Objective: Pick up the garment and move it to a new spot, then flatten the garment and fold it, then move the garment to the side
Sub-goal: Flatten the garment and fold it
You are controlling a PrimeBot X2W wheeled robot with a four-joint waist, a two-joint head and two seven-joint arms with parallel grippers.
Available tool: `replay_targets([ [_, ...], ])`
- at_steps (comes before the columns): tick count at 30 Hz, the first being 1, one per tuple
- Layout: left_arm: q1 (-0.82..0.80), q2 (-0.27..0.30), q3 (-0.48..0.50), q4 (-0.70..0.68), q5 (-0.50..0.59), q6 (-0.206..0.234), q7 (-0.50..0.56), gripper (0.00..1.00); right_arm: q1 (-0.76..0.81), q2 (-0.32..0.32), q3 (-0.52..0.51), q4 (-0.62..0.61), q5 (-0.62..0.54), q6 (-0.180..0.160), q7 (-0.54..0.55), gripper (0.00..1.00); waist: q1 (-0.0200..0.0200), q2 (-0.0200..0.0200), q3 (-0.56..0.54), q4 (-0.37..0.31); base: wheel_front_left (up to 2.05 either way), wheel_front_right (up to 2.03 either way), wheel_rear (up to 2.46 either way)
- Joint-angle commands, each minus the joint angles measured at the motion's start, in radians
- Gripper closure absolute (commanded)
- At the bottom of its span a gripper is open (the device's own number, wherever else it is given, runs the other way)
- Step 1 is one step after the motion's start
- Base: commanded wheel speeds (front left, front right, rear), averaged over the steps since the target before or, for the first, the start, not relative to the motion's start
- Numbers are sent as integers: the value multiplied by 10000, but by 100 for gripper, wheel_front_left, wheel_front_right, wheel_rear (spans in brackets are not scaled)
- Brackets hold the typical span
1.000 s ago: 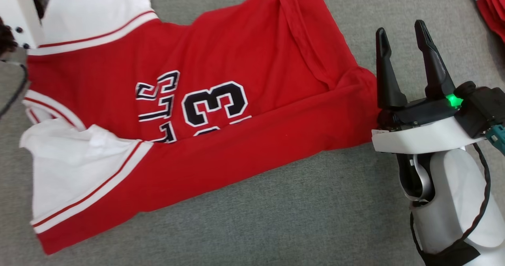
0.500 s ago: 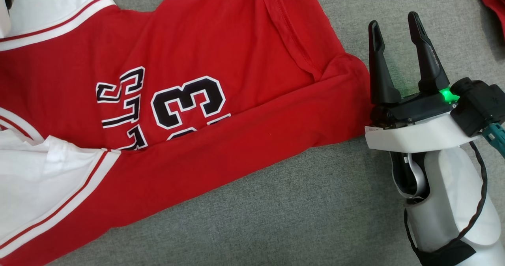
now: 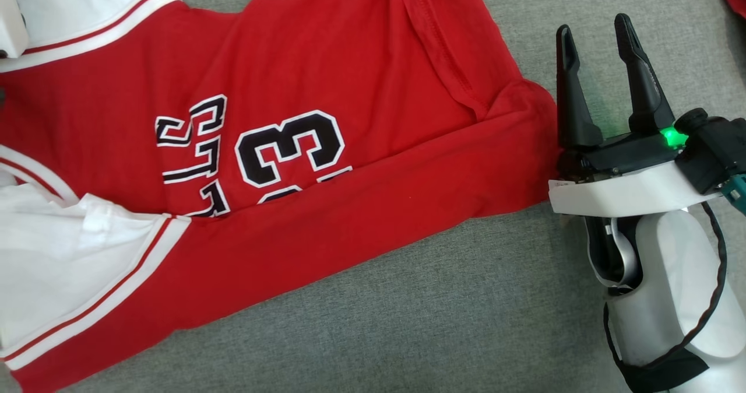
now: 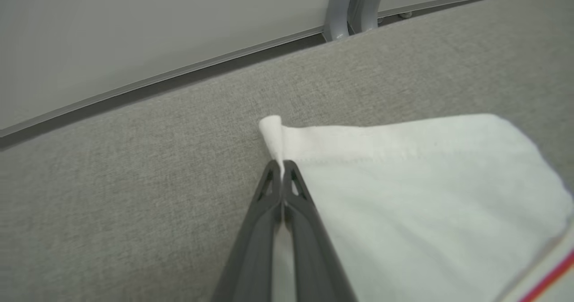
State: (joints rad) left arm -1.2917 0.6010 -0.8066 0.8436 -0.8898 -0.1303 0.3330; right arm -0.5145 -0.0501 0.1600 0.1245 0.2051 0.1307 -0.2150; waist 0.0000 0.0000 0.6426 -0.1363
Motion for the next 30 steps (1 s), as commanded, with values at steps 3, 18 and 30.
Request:
replay_targets([
  [3,-160,-48,-98,-24,-231,-3,-544,100,-172,-11,-46,15,-65,0,108,0,0,0,-202,295,0,0,0],
  [18,1551,-1206,-1183,-1477,-794,-3,-3415,100,-1952,-1561,577,1246,-200,0,2951,0,0,0,-1517,2671,0,0,0],
  [30,1884,-2147,-2023,-1725,-1123,-3,-4159,100,-4639,-2121,3686,4528,50,-5,4765,0,0,0,-1806,3561,0,0,0],
])
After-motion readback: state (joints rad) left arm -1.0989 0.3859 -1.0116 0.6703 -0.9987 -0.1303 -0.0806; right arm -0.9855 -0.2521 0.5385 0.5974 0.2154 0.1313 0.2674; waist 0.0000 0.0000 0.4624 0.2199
